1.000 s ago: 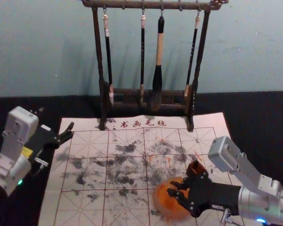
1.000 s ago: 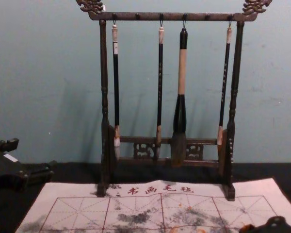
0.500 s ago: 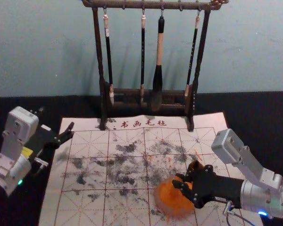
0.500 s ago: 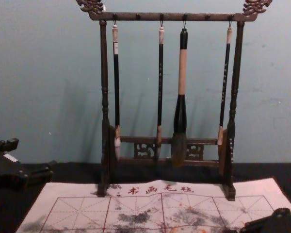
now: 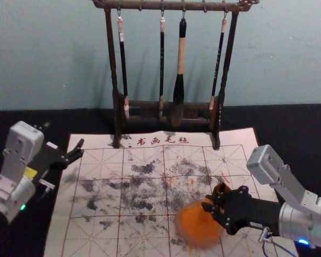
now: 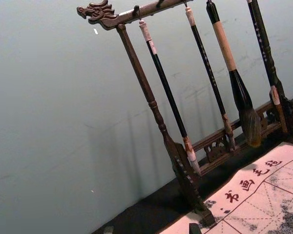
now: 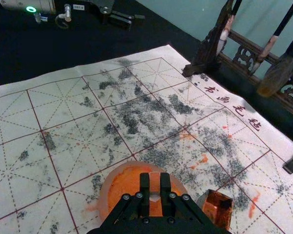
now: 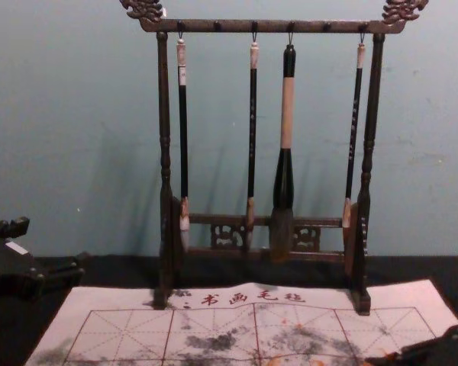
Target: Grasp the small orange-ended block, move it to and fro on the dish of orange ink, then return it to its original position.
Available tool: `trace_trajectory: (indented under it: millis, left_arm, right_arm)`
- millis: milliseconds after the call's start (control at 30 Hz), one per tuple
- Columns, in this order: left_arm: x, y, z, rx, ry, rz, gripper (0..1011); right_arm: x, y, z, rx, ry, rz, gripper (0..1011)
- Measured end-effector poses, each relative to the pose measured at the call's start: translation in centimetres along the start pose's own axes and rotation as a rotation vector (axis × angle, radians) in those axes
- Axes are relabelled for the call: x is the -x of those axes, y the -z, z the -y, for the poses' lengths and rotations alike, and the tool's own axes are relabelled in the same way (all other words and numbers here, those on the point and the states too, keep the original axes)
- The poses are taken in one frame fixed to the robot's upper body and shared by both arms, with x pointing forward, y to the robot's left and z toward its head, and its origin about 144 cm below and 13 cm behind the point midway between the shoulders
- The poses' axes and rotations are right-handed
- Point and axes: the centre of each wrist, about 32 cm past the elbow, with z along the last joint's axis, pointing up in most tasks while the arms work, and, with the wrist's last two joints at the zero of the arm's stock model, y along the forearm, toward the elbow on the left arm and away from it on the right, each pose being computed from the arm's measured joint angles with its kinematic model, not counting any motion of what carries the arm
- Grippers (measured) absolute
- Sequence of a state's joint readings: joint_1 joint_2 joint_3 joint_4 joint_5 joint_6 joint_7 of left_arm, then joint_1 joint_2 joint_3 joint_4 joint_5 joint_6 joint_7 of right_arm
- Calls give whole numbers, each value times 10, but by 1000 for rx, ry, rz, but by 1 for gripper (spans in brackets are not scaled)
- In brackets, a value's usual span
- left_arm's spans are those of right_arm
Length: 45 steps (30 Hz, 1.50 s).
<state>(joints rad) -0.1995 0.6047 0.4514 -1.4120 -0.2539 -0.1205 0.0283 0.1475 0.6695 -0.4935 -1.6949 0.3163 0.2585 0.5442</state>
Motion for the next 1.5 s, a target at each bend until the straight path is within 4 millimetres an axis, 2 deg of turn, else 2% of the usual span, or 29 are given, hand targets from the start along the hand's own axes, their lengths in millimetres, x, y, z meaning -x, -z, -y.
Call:
trace_trajectory:
  millis: [367,933,1500]
  left_arm:
    - [0,0,0,0,0,0,1001]
    - [0,0,0,0,0,0,1001]
    - [0,0,0,0,0,0,1001]
  right_arm:
    - [4,-2,7,-2,-15,7,82]
    - [7,-6,6,-27,-28,16,81]
    - [-7,-11,16,-49,75,9,82]
